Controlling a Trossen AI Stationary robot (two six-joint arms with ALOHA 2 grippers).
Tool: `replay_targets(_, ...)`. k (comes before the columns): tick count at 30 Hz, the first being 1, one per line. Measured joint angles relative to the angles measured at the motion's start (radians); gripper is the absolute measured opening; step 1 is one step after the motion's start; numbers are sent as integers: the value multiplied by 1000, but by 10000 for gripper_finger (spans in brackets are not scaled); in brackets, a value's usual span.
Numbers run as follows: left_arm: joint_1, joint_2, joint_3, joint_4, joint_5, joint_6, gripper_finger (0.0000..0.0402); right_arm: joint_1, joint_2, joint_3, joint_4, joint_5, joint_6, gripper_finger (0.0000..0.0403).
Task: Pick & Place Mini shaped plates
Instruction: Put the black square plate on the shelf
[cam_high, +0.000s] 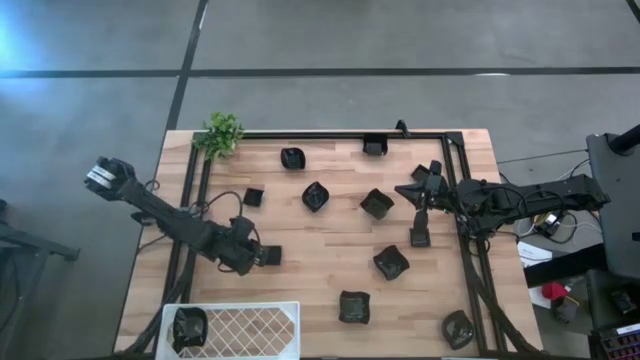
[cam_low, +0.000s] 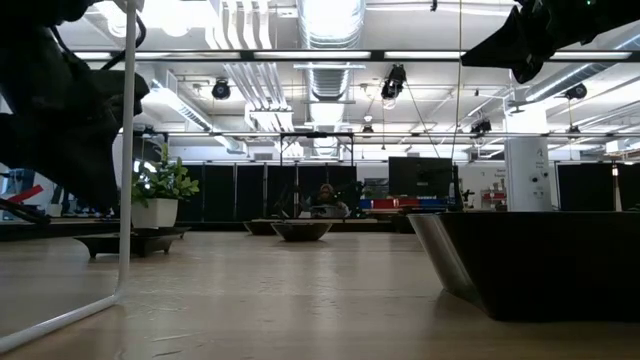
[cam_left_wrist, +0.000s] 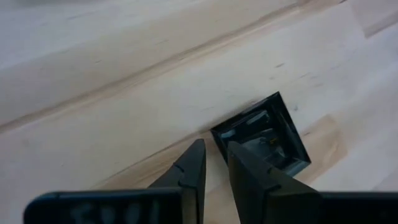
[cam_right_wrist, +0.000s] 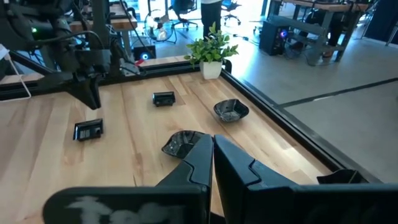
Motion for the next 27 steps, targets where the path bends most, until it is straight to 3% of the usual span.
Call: replay_targets(27,3,119,0,94,38,17,60,0,0,0,2,2,4,13)
